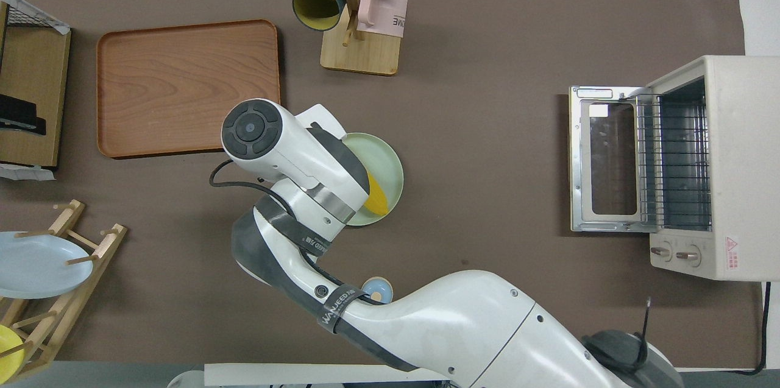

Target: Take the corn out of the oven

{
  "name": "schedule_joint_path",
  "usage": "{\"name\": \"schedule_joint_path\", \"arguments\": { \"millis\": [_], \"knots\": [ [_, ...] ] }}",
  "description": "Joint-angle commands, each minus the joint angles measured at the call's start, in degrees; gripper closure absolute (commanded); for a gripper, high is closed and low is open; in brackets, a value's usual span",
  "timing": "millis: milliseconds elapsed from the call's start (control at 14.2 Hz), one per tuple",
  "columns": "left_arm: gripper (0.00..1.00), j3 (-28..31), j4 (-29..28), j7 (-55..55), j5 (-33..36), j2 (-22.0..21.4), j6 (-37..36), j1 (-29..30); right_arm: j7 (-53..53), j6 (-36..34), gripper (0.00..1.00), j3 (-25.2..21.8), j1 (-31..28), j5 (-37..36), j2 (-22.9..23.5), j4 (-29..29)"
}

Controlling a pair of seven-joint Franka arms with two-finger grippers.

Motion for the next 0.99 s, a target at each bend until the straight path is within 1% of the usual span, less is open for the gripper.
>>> {"name": "schedule_joint_path", "arguments": {
  "millis": [0,71,141,282,353,423,494,564,635,705,776,846,917],
  "knots": [
    [0.0,-0.33,-6.98,-2.59,-0.25,-4.13,2.86,-0.18,-0.34,1.02,0.15,-0.01,-0.61,0.67,-0.44,0.06],
    [0.0,-1.03,-10.57,-4.86,-0.25,-5.19,7.06,-0.53,-0.69,0.76,0.0,-0.45,-1.13,-0.29,-2.0,0.15],
    [0.0,-1.65,-14.96,-9.85,-0.25,-5.72,11.11,-2.71,-1.21,-0.2,0.0,-0.45,-3.14,-1.95,-5.59,-0.28],
    [0.0,-1.92,-20.86,-21.7,-0.25,-4.77,19.72,-9.03,-5.85,-5.89,0.0,-0.27,-9.19,-2.85,-11.65,-5.18],
    [0.0,-1.92,-22.11,-27.76,-0.25,-3.19,22.98,-12.02,-8.57,-7.58,0.0,-0.27,-12.53,-2.85,-14.82,-9.21],
    [0.0,-1.92,-22.12,-34.09,-0.33,0.04,26.06,-15.44,-13.91,-7.77,0.0,-0.19,-16.48,-2.5,-17.98,-14.12],
    [0.0,-1.92,-21.94,-41.81,-0.34,3.56,29.22,-19.3,-20.57,-7.86,0.01,-0.27,-19.04,-2.5,-20.36,-19.22],
    [0.0,-1.92,-21.94,-50.07,-0.34,6.38,33.08,-23.08,-25.77,-7.69,0.11,-0.36,-21.33,-2.67,-21.78,-22.84],
    [0.0,-1.92,-21.51,-57.2,-0.34,9.19,36.6,-26.08,-27.65,-7.08,0.24,-0.36,-24.49,-2.76,-22.84,-26.36],
    [0.0,-1.92,-20.98,-63.19,-0.34,11.57,39.24,-28.72,-28.11,-5.76,0.41,-0.27,-27.56,-2.76,-24.68,-31.52],
    [0.0,-1.92,-20.02,-68.73,-0.34,14.03,41.27,-31.27,-29.33,-3.23,0.61,-0.27,-29.86,-2.85,-26.26,-36.19],
    [0.0,-1.92,-19.05,-71.74,-0.34,16.14,42.51,-32.95,-32.47,-2.33,0.79,-0.36,-30.92,-3.11,-27.23,-39.02],
    [0.0,-1.83,-18.09,-73.6,-0.34,17.46,42.87,-34.79,-36.25,-1.63,0.89,-0.36,-32.5,-3.2,-28.03,-41.4]
  ]
}}
